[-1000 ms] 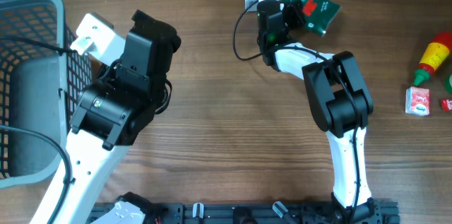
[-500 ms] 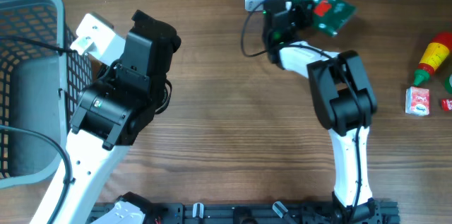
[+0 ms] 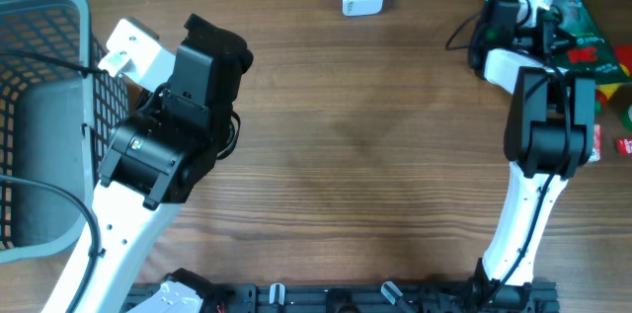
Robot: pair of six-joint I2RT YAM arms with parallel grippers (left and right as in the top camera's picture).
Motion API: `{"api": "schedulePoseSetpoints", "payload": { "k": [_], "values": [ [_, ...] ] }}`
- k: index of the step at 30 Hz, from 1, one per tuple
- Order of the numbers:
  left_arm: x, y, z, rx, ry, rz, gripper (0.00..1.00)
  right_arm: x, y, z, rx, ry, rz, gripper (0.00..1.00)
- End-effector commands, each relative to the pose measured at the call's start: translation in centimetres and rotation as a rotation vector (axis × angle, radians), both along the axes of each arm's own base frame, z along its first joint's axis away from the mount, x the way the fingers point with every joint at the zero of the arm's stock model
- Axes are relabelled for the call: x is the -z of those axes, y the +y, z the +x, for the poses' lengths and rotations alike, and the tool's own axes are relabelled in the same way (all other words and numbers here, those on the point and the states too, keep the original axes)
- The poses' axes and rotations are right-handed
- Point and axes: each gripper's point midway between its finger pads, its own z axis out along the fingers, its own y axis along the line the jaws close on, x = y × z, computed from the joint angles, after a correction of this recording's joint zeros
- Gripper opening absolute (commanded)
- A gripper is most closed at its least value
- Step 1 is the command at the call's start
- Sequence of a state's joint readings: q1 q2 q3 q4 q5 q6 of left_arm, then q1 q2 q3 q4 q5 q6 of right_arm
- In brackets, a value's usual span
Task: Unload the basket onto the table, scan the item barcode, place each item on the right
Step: 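Carry the glove packet to the right edge and set it down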
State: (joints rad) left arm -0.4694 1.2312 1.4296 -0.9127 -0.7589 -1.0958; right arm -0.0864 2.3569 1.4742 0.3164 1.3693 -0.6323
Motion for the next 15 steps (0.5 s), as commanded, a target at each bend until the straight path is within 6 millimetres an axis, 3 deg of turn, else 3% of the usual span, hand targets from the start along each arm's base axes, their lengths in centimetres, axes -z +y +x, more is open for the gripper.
{"api": "schedulePoseSetpoints", "payload": {
  "k": [1,4,8,11,15],
  "values": [
    [-0.5,0.3,-0.2,-0.007,-0.010,0.022,1.00,2.2,1.0,1.0,-0.063,0.005,0.051,0.04],
    [-0.5,0.3,-0.2,-0.007,-0.010,0.022,1.00,3.0,0.6,0.7,-0.066,0.023,0.076,0.04],
    [-0.5,0.3,-0.2,-0.007,-0.011,0.021,1.00,3.3,-2.1,-1.1,0.007,0.039,0.080,0.07],
    [-0.5,0.3,-0.2,-0.007,-0.011,0.021,1.00,3.1,-4.3,-2.6,0.073,0.022,0.072,0.50],
    [-0.5,0.3,-0.2,-0.007,-0.010,0.022,1.00,1.6,-5.1,-2.8,0.088,-0.013,0.066,0.75]
  ]
}}
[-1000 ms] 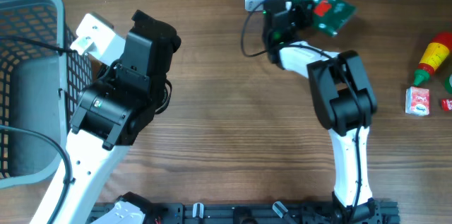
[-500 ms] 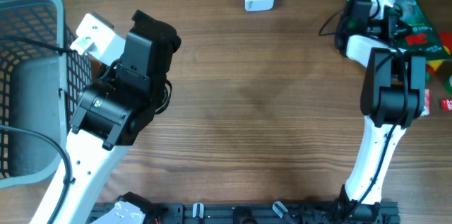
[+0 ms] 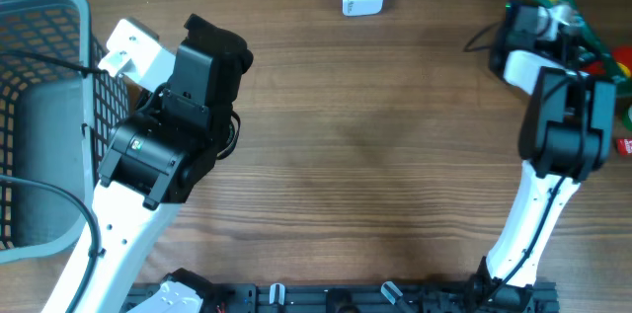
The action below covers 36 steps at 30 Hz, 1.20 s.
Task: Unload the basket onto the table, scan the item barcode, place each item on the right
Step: 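Carry the glove packet to the right edge and set it down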
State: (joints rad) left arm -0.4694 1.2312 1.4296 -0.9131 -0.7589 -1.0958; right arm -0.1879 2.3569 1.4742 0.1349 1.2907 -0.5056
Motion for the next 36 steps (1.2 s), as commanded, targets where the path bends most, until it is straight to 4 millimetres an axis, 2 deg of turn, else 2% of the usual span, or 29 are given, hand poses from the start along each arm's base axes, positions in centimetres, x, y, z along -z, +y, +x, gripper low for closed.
{"api": "schedulePoseSetpoints", "payload": {
  "k": [1,5,8,10,14,17,21,23,26,29,30,31,33,36],
  "values": [
    [-0.5,0.3,-0.2,-0.007,-0.011,0.021,1.00,-1.7,-0.6,-0.1,0.030,-0.083,-0.020,0.80],
    [-0.5,0.3,-0.2,-0.007,-0.011,0.021,1.00,-6.2,0.1,0.8,0.004,-0.170,-0.044,0.89],
    [-0.5,0.3,-0.2,-0.007,-0.011,0.021,1.00,-11.3,1.2,1.2,-0.027,-0.245,-0.071,0.99],
    [-0.5,0.3,-0.2,-0.007,-0.011,0.021,1.00,-15.3,2.1,1.1,-0.046,-0.327,-0.085,1.00],
    [-0.5,0.3,-0.2,-0.007,-0.011,0.021,1.00,-21.9,4.2,0.6,-0.121,-0.460,-0.080,1.00],
    [-0.5,0.3,-0.2,-0.007,-0.011,0.021,1.00,-24.5,4.5,-0.3,-0.178,-0.455,-0.051,1.00],
    [-0.5,0.3,-0.2,-0.007,-0.011,0.021,1.00,-26.3,2.5,-3.6,-0.077,-0.496,-0.073,1.00],
    [-0.5,0.3,-0.2,-0.007,-0.011,0.021,1.00,-26.6,1.4,-5.1,-0.025,-0.488,-0.086,1.00],
    [-0.5,0.3,-0.2,-0.007,-0.011,0.021,1.00,-26.5,-0.1,-6.3,0.017,-0.490,-0.090,1.00],
    [-0.5,0.3,-0.2,-0.007,-0.011,0.021,1.00,-25.6,-0.1,-5.8,-0.007,-0.508,-0.052,1.00],
    [-0.5,0.3,-0.2,-0.007,-0.011,0.021,1.00,-24.4,0.6,-4.8,-0.056,-0.521,0.008,1.00],
    [-0.5,0.3,-0.2,-0.007,-0.011,0.021,1.00,-20.8,2.9,-2.3,-0.195,-0.489,0.204,1.00],
    [-0.5,0.3,-0.2,-0.007,-0.011,0.021,1.00,-16.0,6.7,0.0,-0.350,-0.465,0.517,1.00],
    [-0.5,0.3,-0.2,-0.007,-0.011,0.021,1.00,-12.0,12.5,1.9,-0.430,-0.576,0.976,1.00]
  ]
}}
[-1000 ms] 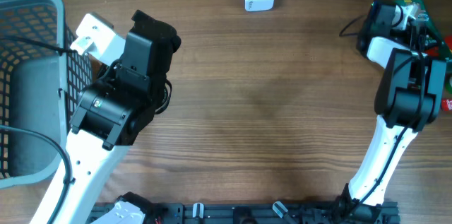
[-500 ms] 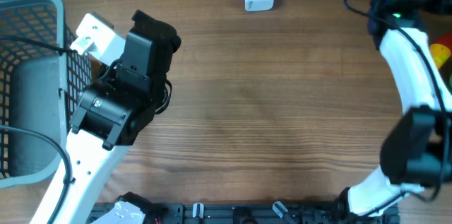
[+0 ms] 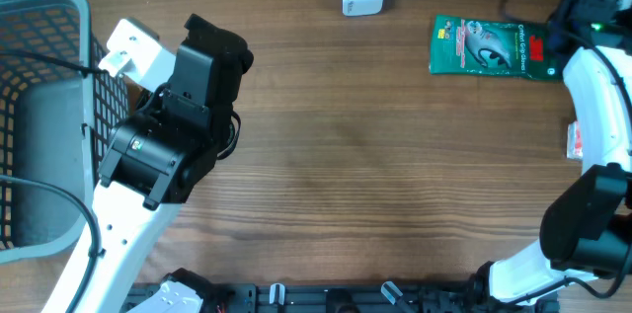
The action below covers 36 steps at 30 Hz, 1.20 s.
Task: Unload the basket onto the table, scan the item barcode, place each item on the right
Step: 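Carry the glove packet to the right edge and set it down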
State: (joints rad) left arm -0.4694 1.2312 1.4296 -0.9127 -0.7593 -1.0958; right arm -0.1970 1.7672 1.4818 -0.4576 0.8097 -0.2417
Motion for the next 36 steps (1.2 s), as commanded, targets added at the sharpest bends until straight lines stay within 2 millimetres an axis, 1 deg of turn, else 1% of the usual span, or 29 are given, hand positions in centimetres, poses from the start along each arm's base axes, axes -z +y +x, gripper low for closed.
{"api": "schedulePoseSetpoints", "payload": {
  "k": [1,2,4,5,6,7,8,9,10,11,12,13,14,15,17,19,20,21,22,24,27,29,32,34,36],
  "values": [
    [-0.5,0.3,-0.2,-0.007,-0.010,0.021,1.00,5.2,10.1,5.0,-0.253,-0.259,0.745,1.00],
    [-0.5,0.3,-0.2,-0.007,-0.010,0.021,1.00,5.7,11.9,5.2,-0.267,-0.276,0.870,1.00],
    [-0.5,0.3,-0.2,-0.007,-0.010,0.021,1.00,6.7,14.7,5.7,-0.255,-0.301,1.070,1.00],
    [-0.5,0.3,-0.2,-0.007,-0.010,0.021,1.00,7.3,15.5,6.0,-0.220,-0.315,1.127,1.00],
    [-0.5,0.3,-0.2,-0.007,-0.010,0.021,1.00,8.5,16.0,6.8,-0.192,-0.324,1.144,0.99],
    [-0.5,0.3,-0.2,-0.007,-0.010,0.021,1.00,9.3,16.3,7.5,-0.194,-0.324,1.135,0.96],
    [-0.5,0.3,-0.2,-0.007,-0.011,0.021,1.00,10.4,16.7,8.1,-0.191,-0.321,1.131,0.88],
    [-0.5,0.3,-0.2,-0.007,-0.010,0.021,1.00,11.3,17.0,8.6,-0.191,-0.315,1.130,0.83],
    [-0.5,0.3,-0.2,-0.007,-0.011,0.021,1.00,12.8,17.6,9.3,-0.200,-0.304,1.129,0.73],
    [-0.5,0.3,-0.2,-0.007,-0.011,0.021,1.00,14.1,17.7,9.9,-0.197,-0.301,1.124,0.70],
    [-0.5,0.3,-0.2,-0.007,-0.010,0.021,1.00,15.3,17.7,10.3,-0.178,-0.303,1.121,0.68],
    [-0.5,0.3,-0.2,-0.007,-0.010,0.021,1.00,16.3,17.5,10.5,-0.157,-0.305,1.122,0.69],
    [-0.5,0.3,-0.2,-0.007,-0.010,0.021,1.00,17.2,17.3,10.6,-0.128,-0.310,1.124,0.73],
    [-0.5,0.3,-0.2,-0.007,-0.011,0.021,1.00,18.3,17.1,10.7,-0.104,-0.311,1.129,0.74],
    [-0.5,0.3,-0.2,-0.007,-0.010,0.021,1.00,19.4,16.9,10.9,-0.083,-0.311,1.138,0.73],
    [-0.5,0.3,-0.2,-0.007,-0.010,0.021,1.00,20.7,16.6,10.8,-0.066,-0.297,1.128,0.63],
    [-0.5,0.3,-0.2,-0.007,-0.010,0.021,1.00,21.3,16.5,10.6,-0.054,-0.289,1.119,0.59],
    [-0.5,0.3,-0.2,-0.007,-0.011,0.021,1.00,21.9,16.2,10.4,-0.037,-0.279,1.104,0.54],
    [-0.5,0.3,-0.2,-0.007,-0.010,0.021,1.00,22.6,15.8,10.2,-0.018,-0.269,1.087,0.51],
    [-0.5,0.3,-0.2,-0.007,-0.010,0.021,1.00,24.0,14.6,9.1,0.040,-0.236,1.042,0.50],
    [-0.5,0.3,-0.2,-0.007,-0.011,0.021,1.00,25.6,11.9,6.5,0.157,-0.166,0.947,0.50],
    [-0.5,0.3,-0.2,-0.007,-0.011,0.021,1.00,26.0,9.9,4.7,0.227,-0.133,0.888,0.49],
    [-0.5,0.3,-0.2,-0.007,-0.011,0.021,1.00,26.2,7.1,2.8,0.303,-0.104,0.832,0.49],
    [-0.5,0.3,-0.2,-0.007,-0.011,0.021,1.00,26.4,5.0,1.4,0.359,-0.098,0.815,0.50],
    [-0.5,0.3,-0.2,-0.007,-0.011,0.021,1.00,26.4,3.3,0.6,0.400,-0.106,0.816,0.50]
  ]
}}
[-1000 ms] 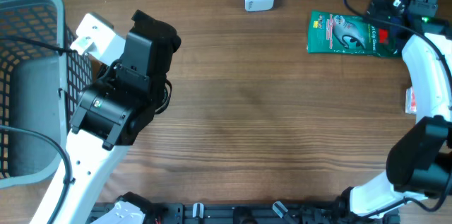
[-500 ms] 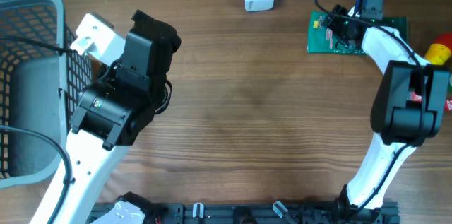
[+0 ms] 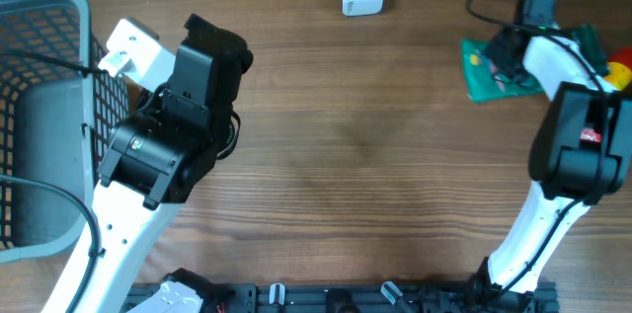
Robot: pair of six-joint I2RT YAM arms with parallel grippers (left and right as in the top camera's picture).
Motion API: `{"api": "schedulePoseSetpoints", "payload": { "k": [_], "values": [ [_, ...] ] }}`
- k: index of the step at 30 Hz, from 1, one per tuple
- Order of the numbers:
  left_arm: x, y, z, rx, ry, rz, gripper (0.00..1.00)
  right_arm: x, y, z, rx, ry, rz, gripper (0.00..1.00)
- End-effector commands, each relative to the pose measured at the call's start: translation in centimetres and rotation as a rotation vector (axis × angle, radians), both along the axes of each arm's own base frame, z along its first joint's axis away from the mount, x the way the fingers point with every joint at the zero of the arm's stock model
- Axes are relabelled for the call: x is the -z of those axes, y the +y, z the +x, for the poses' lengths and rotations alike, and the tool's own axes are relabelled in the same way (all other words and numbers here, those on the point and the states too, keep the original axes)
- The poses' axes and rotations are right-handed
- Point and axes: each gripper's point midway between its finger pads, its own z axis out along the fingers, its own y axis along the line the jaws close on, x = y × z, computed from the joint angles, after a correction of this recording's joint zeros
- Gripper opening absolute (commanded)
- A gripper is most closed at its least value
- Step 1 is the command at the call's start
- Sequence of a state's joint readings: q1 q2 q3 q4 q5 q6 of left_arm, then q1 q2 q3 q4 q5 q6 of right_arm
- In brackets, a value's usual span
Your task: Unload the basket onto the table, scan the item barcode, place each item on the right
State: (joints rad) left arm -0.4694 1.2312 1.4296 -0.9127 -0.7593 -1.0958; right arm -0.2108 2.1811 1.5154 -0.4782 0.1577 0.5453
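A green packet lies tilted at the back right of the wooden table. My right gripper is down on its upper part and shut on it, with the arm covering the packet's right half. At the left, a white scanner with a black cable sticks out from my left gripper over the basket's rim. The left gripper is shut on the scanner, its fingers mostly hidden under the black wrist.
A grey mesh basket fills the left edge. A white box-like device stands at the back centre. Red and yellow items lie at the right edge behind the right arm.
The green packet lay flat and lengthwise, with the right gripper at its far right end. Now it sits further right and turned, with the gripper over its upper part. The left arm is unchanged.
My right gripper was first at the green packet among the items at the right edge. It was still there half a second later. Then the packet lay spread out toward the table's middle. Now it is tilted and nearer the right. The left arm kept the scanner still.
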Motion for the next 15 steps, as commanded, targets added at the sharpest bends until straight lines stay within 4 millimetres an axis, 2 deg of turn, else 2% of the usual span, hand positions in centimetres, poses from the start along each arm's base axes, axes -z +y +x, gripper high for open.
{"api": "schedulePoseSetpoints", "payload": {
  "k": [1,3,4,8,11,12,15],
  "values": [
    [-0.5,0.3,-0.2,-0.007,-0.010,0.021,1.00,3.5,-6.1,-5.3,0.144,0.158,-0.041,0.50],
    [-0.5,0.3,-0.2,-0.007,-0.010,0.021,1.00,3.1,-7.5,-5.6,0.105,0.162,-0.037,0.51],
    [-0.5,0.3,-0.2,-0.007,-0.010,0.021,1.00,2.7,-8.3,-5.7,0.066,0.166,-0.041,0.55],
    [-0.5,0.3,-0.2,-0.007,-0.011,0.021,1.00,-0.1,-10.9,-6.8,0.063,0.174,-0.102,0.64],
    [-0.5,0.3,-0.2,-0.007,-0.010,0.021,1.00,-3.9,-12.6,-7.2,0.107,0.127,-0.163,0.68],
    [-0.5,0.3,-0.2,-0.007,-0.011,0.021,1.00,-5.0,-12.8,-7.1,0.112,0.103,-0.172,0.73],
    [-0.5,0.3,-0.2,-0.007,-0.011,0.021,1.00,-10.9,-11.8,-5.8,0.080,-0.055,-0.159,0.92]
  ]
}}
